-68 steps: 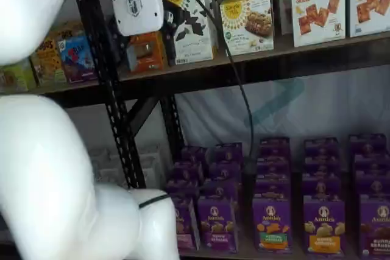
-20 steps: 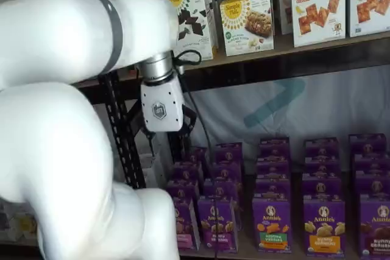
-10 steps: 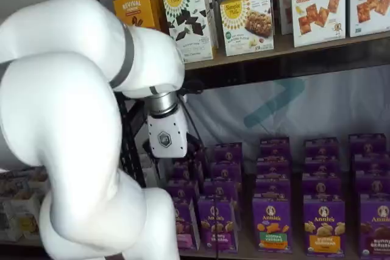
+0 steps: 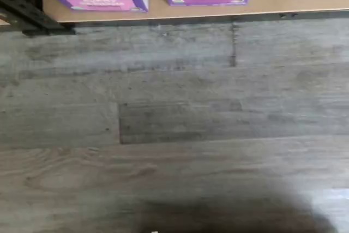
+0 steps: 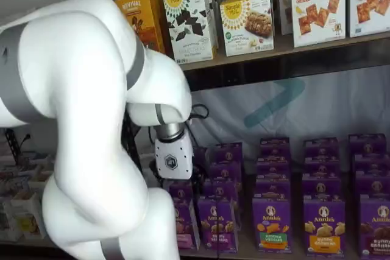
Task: Pick up the purple box with a pink patch in the middle, on the bottom shelf, the first box from the left
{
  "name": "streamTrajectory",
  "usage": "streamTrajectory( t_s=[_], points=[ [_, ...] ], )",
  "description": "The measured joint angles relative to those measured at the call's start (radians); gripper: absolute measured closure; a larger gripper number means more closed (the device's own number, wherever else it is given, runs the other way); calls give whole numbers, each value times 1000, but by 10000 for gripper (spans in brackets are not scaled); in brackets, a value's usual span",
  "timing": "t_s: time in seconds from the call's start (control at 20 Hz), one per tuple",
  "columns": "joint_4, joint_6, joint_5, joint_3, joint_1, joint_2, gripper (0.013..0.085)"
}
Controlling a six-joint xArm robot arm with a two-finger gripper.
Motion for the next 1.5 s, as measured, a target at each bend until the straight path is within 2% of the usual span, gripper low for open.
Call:
streamTrajectory(
  t_s=[0.25, 0.5, 0.75, 0.85, 1.25, 1.5],
  points=[
    [36, -41, -143, 26, -5, 103, 130],
    [75, -77, -236, 19, 1, 221, 130],
    [55, -46, -331, -12, 22, 367, 130],
    [60, -44, -357, -30, 31, 415, 130],
    [142, -84, -439, -141, 74, 611, 130],
    [150, -73, -446, -244, 93, 748, 130]
  ],
)
